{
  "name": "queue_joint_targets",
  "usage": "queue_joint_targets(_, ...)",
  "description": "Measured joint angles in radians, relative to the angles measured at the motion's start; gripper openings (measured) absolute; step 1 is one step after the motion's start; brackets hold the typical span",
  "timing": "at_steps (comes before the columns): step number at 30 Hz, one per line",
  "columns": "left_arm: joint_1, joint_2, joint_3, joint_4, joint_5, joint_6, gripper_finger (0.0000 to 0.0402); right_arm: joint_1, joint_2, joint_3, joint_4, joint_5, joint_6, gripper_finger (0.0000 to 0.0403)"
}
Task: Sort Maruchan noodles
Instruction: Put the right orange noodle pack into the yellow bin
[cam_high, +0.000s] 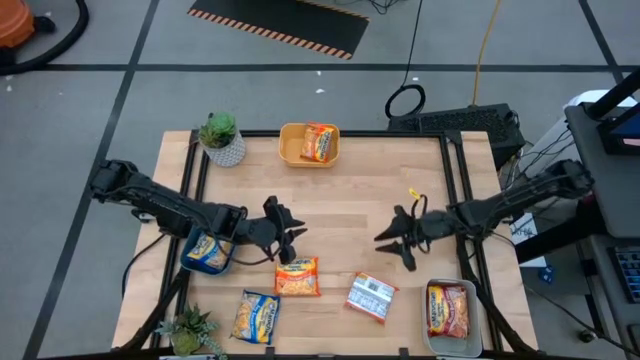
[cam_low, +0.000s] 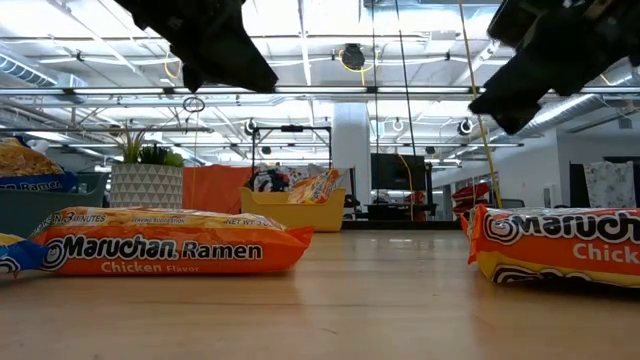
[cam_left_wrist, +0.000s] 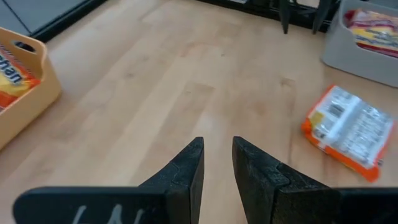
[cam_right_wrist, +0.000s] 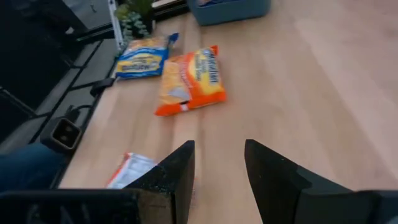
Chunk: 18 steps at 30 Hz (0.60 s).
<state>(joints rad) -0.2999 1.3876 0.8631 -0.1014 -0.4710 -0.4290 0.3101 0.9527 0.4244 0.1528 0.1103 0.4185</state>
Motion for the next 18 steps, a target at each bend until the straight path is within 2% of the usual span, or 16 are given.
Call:
queue_joint_targets(3, -0.032, 0.0, 0.0, -0.001, 0.0, -0.017, 0.0088, 0.086, 0.024, 0.027, -0.007, 0.066, 0.026, 0.0135)
queue_joint_targets(10, -0.125, 0.0, 0.0, 0.0, 0.0, -0.064, 0.0088, 0.231, 0.157, 0.131, -0.025, 0.135, 0.073, 0.0135)
queue_joint_targets(18, -0.192, 0.0, 0.0, -0.001, 0.0, -0.062, 0.0088, 0.317, 0.358, 0.333, -0.24, 0.182, 0.165, 0.0135)
